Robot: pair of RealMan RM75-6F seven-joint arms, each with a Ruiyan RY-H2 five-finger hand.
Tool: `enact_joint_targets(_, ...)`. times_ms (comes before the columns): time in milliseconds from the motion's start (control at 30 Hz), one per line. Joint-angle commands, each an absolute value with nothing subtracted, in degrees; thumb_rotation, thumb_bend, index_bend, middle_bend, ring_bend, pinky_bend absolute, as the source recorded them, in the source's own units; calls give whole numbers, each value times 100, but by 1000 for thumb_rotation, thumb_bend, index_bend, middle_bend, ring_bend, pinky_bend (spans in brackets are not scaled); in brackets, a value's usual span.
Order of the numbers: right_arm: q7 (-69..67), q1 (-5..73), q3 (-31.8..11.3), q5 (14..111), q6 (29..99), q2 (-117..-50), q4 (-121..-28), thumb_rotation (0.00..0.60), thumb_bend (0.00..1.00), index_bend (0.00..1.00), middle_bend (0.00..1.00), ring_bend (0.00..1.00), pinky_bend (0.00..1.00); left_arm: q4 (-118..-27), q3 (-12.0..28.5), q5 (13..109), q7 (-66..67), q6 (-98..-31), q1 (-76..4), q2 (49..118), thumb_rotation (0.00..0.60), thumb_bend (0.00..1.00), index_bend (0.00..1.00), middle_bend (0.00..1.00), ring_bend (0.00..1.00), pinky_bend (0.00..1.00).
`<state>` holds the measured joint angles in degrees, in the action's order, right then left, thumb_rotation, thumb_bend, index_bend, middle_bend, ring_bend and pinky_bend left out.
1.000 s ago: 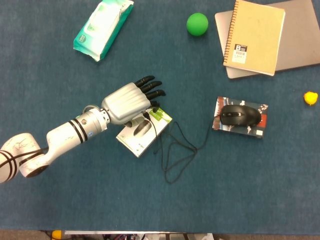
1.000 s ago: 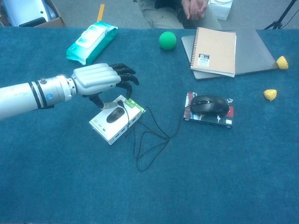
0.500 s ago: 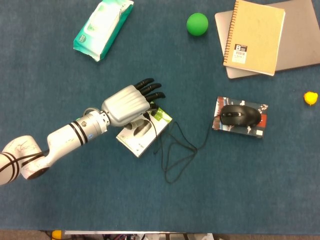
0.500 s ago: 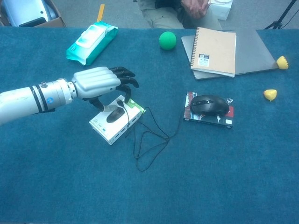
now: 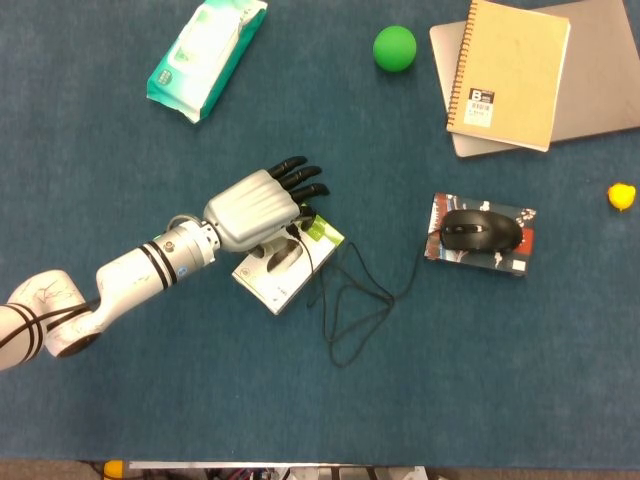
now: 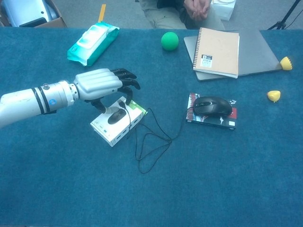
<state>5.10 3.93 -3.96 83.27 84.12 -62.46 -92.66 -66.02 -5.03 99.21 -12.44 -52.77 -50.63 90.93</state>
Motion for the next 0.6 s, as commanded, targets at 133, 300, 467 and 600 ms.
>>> enact_joint_targets(133,519,394,-402,8317,8402,-6248,-9271,600,414,566,471,413,497,-6532,-533,9905,-1304,-5315,-5067,9124,600,371,438,163,0,15)
enact_joint_targets(300,524,387,-402,8307,8401,-6253,-9271,600,414,567,471,413,497,-6493,-566,9886,-1340,-5309,-5071,9156,600,371,455,174,0,15)
enact_joint_targets(467,519,372,-411,8292,8419,-6243,-9267,600,414,566,471,413,497,-6449,-583,9870,-1375,-5313,-5076,9204,600,371,467,188,1,15)
enact_joint_targets(600,511,363,-416,8296,8437,-6240,-9265,600,414,566,471,413,497,-6439,-574,9872,-1392,-5362,-5088,9205,600,371,485,202,6,15)
